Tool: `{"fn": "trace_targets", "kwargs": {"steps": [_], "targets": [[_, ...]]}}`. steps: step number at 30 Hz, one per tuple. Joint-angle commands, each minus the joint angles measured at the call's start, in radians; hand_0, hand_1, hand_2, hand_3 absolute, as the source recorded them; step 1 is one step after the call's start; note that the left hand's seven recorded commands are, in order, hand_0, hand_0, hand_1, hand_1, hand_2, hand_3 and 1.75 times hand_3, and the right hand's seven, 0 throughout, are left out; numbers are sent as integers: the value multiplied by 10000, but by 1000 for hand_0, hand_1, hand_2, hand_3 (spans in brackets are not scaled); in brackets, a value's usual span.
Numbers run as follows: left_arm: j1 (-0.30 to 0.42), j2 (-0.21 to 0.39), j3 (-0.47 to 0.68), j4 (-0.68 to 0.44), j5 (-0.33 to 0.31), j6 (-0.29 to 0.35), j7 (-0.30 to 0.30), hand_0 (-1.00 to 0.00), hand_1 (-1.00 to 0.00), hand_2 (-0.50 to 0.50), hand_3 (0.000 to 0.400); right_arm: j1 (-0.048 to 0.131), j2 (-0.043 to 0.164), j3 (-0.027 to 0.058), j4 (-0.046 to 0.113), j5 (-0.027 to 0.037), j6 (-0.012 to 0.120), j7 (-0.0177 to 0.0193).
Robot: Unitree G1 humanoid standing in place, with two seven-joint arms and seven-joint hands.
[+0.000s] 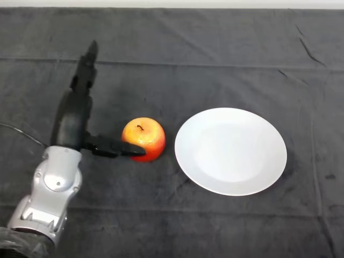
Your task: Move the apple to the plate
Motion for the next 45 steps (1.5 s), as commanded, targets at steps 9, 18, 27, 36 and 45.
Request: {"fn": "trace_targets", "kwargs": {"steps": [9,18,27,36,45], "targets": [[-88,83,-647,700,-41,-184,-235,0,0,0,0,192,198,30,-528,314,25,-174],[-584,88,-799,2168,-74,-542,-281,0,0,0,0,190,191,30,-516,325,26,-172],[-1106,-86,-899,3419,-78,-668,-187,0,0,0,0,184,178,27,-489,336,25,-162],[-1608,-270,-901,4163,-202,-786,-187,0,0,0,0,177,163,23,-458,347,23,-149],[-1977,-704,-1055,4744,-342,-1008,-4,0,0,0,0,169,149,20,-428,355,20,-134]]}}
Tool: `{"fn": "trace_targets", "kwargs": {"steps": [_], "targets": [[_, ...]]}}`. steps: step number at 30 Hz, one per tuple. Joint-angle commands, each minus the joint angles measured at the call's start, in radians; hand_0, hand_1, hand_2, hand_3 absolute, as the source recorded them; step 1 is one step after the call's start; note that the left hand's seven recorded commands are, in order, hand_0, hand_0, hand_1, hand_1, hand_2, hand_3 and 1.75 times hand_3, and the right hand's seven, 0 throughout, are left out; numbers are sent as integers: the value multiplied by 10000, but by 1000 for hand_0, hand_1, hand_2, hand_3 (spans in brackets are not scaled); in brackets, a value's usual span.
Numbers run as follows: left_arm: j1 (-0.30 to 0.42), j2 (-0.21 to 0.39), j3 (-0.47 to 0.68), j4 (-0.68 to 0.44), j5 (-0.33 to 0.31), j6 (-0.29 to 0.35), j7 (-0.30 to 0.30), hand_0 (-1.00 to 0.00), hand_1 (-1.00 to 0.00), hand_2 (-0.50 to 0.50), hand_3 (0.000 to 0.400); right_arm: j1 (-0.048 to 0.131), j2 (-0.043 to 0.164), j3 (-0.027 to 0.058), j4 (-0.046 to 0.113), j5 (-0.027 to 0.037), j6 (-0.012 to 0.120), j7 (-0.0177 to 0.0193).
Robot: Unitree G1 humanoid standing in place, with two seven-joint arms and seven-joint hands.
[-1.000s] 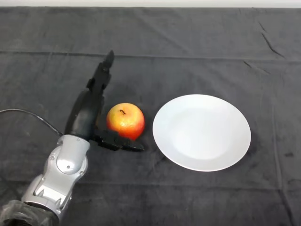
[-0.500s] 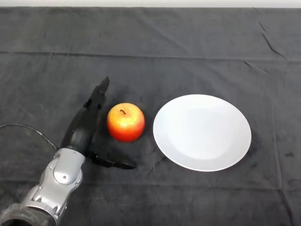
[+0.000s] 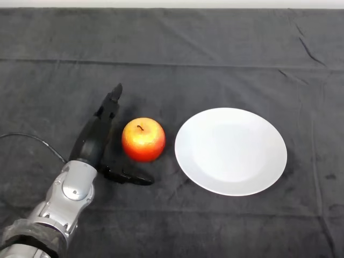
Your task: Move the apple to the plate
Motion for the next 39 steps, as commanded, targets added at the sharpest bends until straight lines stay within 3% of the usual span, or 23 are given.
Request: {"fn": "trace_targets", "kwargs": {"steps": [1,12,14,15,16,17,18,19,31,39], "targets": [[-617,-77,-255,485,-226,-165,125,0,0,0,0,169,146,4,-422,181,19,-105],[-835,-294,-661,892,-551,-533,-8,0,0,0,0,161,131,1,-388,188,15,-87],[-844,-285,-725,961,-602,-611,-50,-251,0,-125,100,159,129,1,-382,190,15,-84],[-847,-281,-752,990,-620,-639,-65,-878,-75,-402,351,159,127,1,-380,190,14,-82],[-853,-278,-783,1021,-640,-665,-80,-1000,-384,-308,400,158,126,1,-377,191,14,-81],[-860,-277,-814,1049,-657,-686,-90,-1000,-639,-180,400,158,125,0,-374,191,14,-79],[-866,-277,-842,1070,-668,-700,-95,-1000,-973,-14,400,157,124,0,-372,192,13,-78],[-872,-280,-877,1091,-679,-712,-95,-1000,-1000,0,400,156,123,0,-369,192,13,-76],[-1135,-95,-1098,1063,-751,-711,-173,-1000,-1000,0,400,151,111,-1,-343,197,8,-62],[-1483,211,-959,196,-668,-283,-56,-1000,-1000,0,400,149,108,0,-335,199,6,-57]]}}
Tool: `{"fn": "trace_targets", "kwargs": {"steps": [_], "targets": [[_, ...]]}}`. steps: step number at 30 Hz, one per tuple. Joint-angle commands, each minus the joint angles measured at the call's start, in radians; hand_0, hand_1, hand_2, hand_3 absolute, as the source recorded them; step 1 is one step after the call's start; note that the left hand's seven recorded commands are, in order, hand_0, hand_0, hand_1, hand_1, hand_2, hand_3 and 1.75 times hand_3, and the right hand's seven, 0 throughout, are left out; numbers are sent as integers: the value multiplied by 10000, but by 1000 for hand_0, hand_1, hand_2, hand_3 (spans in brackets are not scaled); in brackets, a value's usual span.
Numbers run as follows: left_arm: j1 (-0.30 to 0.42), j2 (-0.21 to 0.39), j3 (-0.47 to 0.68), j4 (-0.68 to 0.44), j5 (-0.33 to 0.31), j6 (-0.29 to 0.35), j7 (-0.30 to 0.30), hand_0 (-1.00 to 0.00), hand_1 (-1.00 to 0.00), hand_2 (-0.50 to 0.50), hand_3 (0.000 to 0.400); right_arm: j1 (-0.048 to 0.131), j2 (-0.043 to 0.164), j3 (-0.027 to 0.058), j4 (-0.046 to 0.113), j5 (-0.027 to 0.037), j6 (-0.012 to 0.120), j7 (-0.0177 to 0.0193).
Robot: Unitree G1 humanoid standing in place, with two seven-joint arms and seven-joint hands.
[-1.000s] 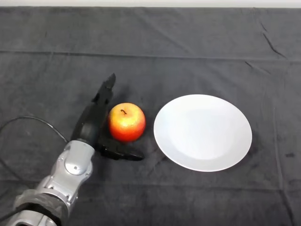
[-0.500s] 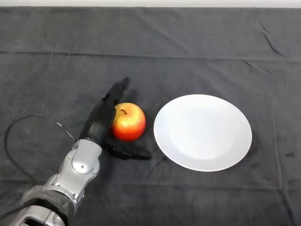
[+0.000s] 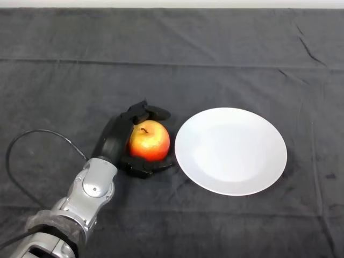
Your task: Move the apple to the plate
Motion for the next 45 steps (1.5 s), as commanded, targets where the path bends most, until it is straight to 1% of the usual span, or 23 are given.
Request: {"fn": "trace_targets", "kwargs": {"steps": [1,4,9,15,20,29,36,45], "targets": [[-594,480,-87,-501,34,147,129,-1000,-1000,0,400,148,109,2,-335,196,6,-56],[-613,439,-121,-920,182,279,390,-1000,-1000,0,400,148,109,3,-336,196,6,-56],[-608,254,-271,-1313,444,294,843,-1000,-1000,0,400,150,111,6,-340,196,5,-57],[-609,7,-546,-1408,607,194,1179,-1000,-1000,0,400,151,113,9,-344,195,4,-58],[-662,-206,-850,-1378,597,183,1315,-1000,-1000,0,400,152,113,11,-345,195,3,-58],[-869,-555,-1596,-1302,311,290,1416,-1000,-1000,0,400,152,112,12,-342,197,3,-57],[-977,-784,-2544,-1311,-101,390,1563,-1000,-1000,0,400,151,109,12,-336,199,2,-55],[-932,-799,-3858,-1449,-751,375,1662,-1000,-1000,0,400,148,103,10,-324,202,2,-49]]}}
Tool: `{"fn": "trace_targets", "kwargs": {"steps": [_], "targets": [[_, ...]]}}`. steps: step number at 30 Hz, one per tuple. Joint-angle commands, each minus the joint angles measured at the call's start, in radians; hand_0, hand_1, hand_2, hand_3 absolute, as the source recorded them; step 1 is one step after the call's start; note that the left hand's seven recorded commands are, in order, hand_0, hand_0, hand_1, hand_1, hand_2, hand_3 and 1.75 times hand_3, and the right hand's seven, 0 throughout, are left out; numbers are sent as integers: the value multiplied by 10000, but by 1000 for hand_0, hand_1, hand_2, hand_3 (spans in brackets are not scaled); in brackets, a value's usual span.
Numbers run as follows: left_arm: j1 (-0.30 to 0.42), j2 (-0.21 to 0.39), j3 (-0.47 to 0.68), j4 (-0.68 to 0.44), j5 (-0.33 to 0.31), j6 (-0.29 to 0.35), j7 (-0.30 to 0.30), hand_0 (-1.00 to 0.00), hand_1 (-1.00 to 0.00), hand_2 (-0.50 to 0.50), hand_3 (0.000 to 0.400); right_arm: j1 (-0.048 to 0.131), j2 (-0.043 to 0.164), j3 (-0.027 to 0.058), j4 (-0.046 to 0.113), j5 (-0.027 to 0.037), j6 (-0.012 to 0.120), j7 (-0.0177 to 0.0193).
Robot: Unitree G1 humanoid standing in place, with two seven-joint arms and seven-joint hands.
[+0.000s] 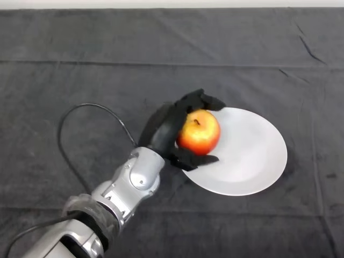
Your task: Move the apple to the plate
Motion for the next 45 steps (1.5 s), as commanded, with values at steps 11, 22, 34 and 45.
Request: {"fn": "trace_targets", "kwargs": {"steps": [11,22,34,45], "targets": [[-696,153,-1037,-383,-923,91,-267,0,-235,118,94,143,94,13,-305,200,0,-41],[-930,432,-1020,-357,-1323,117,-660,0,0,0,0,139,87,10,-288,203,-2,-32],[-775,1377,22,-901,-1353,-365,-611,0,0,0,0,137,85,11,-282,204,-3,-28],[-60,2687,1464,-2046,-1290,-803,-325,0,0,0,0,141,92,16,-297,202,-4,-33]]}}
